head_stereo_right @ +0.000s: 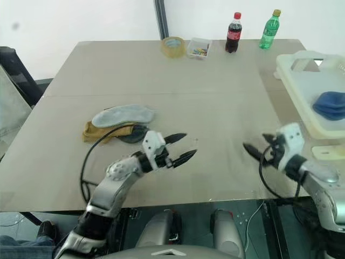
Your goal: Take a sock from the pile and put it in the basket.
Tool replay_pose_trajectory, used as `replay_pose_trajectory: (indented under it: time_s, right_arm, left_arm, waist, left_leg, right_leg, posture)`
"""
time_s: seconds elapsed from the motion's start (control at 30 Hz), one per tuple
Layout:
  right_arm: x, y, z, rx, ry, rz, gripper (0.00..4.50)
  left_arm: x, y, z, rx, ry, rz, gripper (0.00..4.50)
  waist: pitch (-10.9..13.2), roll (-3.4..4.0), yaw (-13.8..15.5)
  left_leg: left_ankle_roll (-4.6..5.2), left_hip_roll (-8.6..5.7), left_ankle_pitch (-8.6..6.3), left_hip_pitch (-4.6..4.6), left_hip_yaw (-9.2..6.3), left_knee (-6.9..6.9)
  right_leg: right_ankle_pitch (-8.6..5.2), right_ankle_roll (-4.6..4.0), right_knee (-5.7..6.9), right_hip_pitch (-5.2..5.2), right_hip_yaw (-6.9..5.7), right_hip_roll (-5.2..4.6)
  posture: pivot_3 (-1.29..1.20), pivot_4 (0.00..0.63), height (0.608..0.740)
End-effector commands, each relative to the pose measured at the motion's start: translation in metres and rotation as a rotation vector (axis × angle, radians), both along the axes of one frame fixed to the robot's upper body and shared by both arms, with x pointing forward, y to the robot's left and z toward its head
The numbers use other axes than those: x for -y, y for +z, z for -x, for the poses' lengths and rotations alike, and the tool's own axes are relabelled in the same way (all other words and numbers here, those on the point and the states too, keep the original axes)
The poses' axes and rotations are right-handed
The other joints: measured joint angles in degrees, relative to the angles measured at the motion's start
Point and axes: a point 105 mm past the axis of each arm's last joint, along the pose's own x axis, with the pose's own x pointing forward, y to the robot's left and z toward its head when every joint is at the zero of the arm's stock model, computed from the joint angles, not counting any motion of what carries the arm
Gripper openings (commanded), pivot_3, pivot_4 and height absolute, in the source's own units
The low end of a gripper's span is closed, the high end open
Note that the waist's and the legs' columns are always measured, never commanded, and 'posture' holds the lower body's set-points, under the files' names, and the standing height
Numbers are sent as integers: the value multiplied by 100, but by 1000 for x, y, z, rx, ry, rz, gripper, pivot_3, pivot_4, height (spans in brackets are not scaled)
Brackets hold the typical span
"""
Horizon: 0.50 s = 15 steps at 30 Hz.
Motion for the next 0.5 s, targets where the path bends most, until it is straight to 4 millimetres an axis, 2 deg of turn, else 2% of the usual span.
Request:
replay_pose_trajectory:
  time_s: [0.03,0.1,0.27,0.5]
  right_arm:
    - [0,16,11,85,133,-19,4436]
    - [5,10,18,70,171,0,4436]
    - [9,1,34,30,248,34,4436]
    - [18,-2,36,25,237,35,4436]
  left_arm:
    - [-13,10,14,22,39,5,3676]
    - [-30,3,24,-10,105,-20,3676]
    - [-60,-3,48,-58,234,-49,3676]
    - [-90,-4,65,-51,355,-114,3676]
  waist:
    - [4,-5,-6]
    - [4,-6,-17]
    - [6,-9,-2]
    - [6,-11,25]
  left_leg:
    - [0,3,0,19,2,0]
    - [-2,15,-1,60,2,-2]
    - [-3,24,-2,60,4,-5]
    - [-3,10,-3,59,6,-5]
  right_leg:
    - [-7,-10,1,14,0,0]
    - [-19,5,1,49,1,1]
    - [-11,-10,2,46,1,-5]
    - [-15,-4,0,42,-3,-29]
  posture:
    - [0,150,740]
    - [0,150,740]
    - [0,150,740]
    - [0,150,740]
